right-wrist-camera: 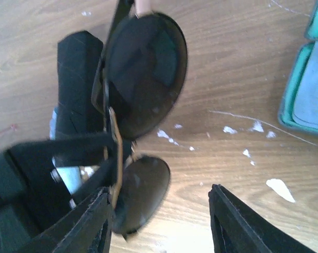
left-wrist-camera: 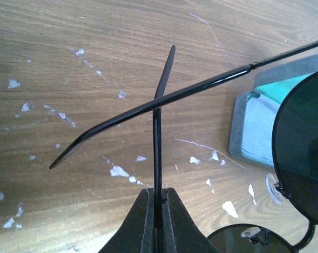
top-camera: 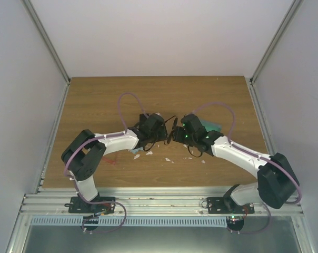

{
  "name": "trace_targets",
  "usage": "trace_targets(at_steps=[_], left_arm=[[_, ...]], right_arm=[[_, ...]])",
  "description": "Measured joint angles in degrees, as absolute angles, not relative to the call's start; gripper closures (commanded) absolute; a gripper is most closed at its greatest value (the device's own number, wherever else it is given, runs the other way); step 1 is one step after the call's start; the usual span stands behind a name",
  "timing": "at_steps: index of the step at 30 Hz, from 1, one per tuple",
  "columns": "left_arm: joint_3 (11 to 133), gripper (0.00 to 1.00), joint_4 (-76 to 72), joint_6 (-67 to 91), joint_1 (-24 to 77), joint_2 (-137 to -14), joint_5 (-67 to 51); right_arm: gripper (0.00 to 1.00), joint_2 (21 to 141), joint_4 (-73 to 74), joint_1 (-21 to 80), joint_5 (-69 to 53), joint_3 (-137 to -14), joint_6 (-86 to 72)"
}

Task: Organize the sunglasses
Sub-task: Pick up the sunglasses from the center of the board, then adjust the sunglasses case at the center of the board.

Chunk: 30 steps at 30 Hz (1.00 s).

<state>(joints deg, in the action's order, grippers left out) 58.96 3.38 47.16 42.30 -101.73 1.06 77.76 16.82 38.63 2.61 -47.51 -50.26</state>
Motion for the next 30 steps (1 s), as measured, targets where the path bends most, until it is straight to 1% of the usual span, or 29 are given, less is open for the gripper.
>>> trace_targets(at_steps=[7,11,16,19,26,28,30], left_arm=[[60.16,1.0,6.31,46.98,44.84,-100.51,5.78],[60.64,1.0,7.2,46.96,45.01,-100.51,6.92],[60.66,1.0,7.94,46.94,45.04,-100.49,7.6],[60.66,1.0,8.36,46.94,45.15,-100.49,7.81],[60.66,1.0,8.49,46.94,45.34,-100.49,7.84],[60.66,1.0,8.49,46.94,45.34,-100.44,7.86],[60.66,1.0,8.54,46.94,45.36,-100.33,7.84]], right_arm=[[0.5,81.73,16.78,39.48,5.61,-52.97,-52.16],[0.54,83.29,17.17,39.57,7.7,-54.0,-52.49],[0.65,85.76,18.46,39.59,9.17,-55.44,-52.9],[0.7,86.63,18.48,39.59,9.19,-55.75,-53.08],[0.73,87.55,18.46,39.59,9.08,-55.99,-53.52],[0.77,87.85,18.41,39.59,8.97,-56.12,-53.65],[0.85,88.05,18.44,39.59,8.84,-56.14,-54.02]])
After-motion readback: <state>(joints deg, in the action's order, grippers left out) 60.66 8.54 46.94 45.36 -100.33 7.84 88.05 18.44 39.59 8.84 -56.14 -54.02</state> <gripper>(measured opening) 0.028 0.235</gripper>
